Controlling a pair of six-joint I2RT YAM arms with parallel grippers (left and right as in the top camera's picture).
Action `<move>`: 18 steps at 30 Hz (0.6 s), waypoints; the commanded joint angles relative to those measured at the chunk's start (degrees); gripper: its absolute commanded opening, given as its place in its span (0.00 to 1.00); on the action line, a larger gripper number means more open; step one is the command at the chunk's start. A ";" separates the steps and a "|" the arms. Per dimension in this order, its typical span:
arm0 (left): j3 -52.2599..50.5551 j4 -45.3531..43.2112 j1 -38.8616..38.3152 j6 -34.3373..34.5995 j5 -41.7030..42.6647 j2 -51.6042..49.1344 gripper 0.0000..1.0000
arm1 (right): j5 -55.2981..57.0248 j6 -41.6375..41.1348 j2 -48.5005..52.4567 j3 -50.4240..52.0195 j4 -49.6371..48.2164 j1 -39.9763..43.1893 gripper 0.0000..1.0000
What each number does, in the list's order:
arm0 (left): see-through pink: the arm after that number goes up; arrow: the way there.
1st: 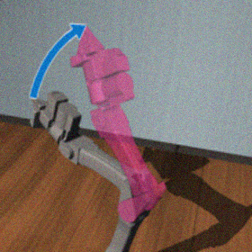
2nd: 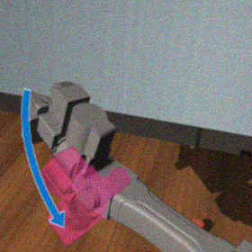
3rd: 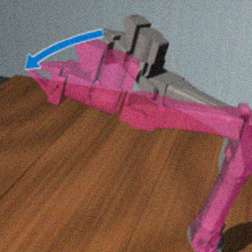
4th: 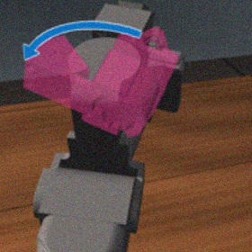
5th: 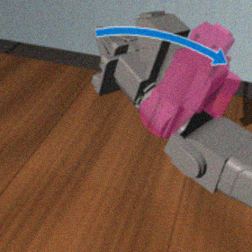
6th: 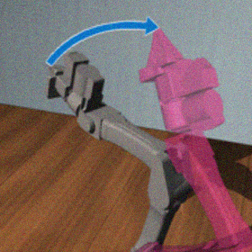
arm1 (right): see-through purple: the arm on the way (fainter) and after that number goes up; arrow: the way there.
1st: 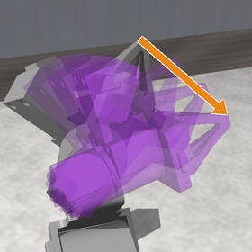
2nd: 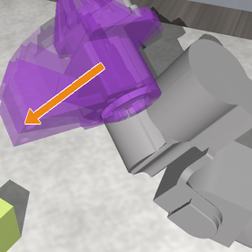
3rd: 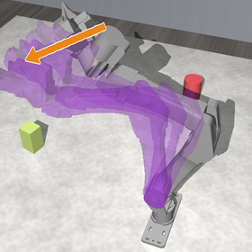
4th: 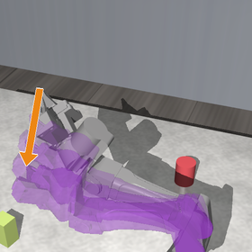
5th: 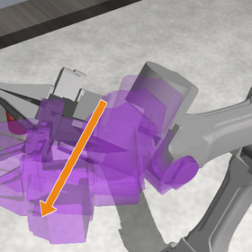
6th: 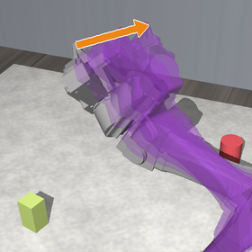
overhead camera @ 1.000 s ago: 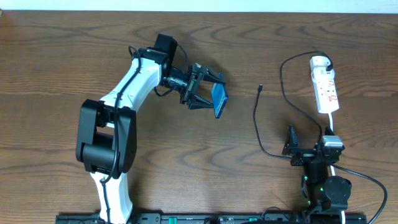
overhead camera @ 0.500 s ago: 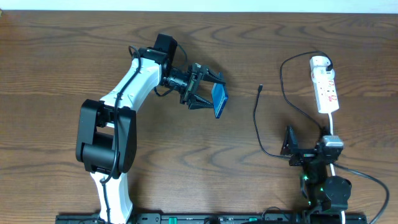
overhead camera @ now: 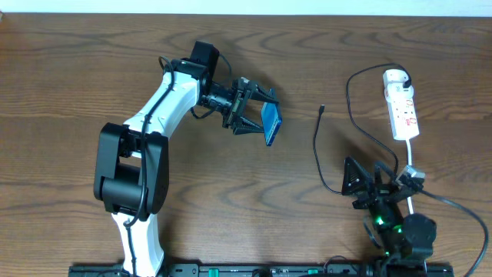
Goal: Plug charger to phone and switch on socket
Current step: 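Move the right gripper toward the phone held by the left gripper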
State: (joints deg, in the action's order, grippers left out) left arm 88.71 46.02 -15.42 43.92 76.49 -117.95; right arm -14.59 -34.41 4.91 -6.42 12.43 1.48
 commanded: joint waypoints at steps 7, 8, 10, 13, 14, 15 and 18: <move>0.42 -1.40 0.09 -0.13 1.90 1.90 0.69 | -0.42 8.02 28.92 -37.73 20.22 -0.42 0.99; 0.42 -1.40 0.09 -0.13 1.90 1.90 0.68 | -3.19 6.25 31.43 -40.94 21.03 -0.42 0.99; 0.42 -1.40 0.09 -0.13 1.92 1.90 0.68 | -12.20 4.55 34.82 -44.28 19.45 -0.42 0.99; 0.42 -1.40 0.09 -0.13 1.92 1.90 0.68 | -18.86 3.17 36.24 -44.37 17.14 -0.39 0.99; 0.42 -1.40 0.09 -0.13 1.90 1.90 0.69 | -18.67 3.17 36.39 -44.37 17.07 -0.39 0.99; 0.42 -1.40 0.09 -0.13 1.92 1.90 0.68 | -16.35 3.19 36.92 -44.37 14.64 -0.42 0.99; 0.42 -1.40 0.09 -0.13 1.90 1.90 0.69 | -13.55 3.13 39.15 -44.63 11.41 -0.44 0.88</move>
State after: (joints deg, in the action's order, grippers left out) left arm 88.68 44.64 -15.44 43.90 76.16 -117.95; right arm -29.34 -30.83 42.50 -49.89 25.10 1.34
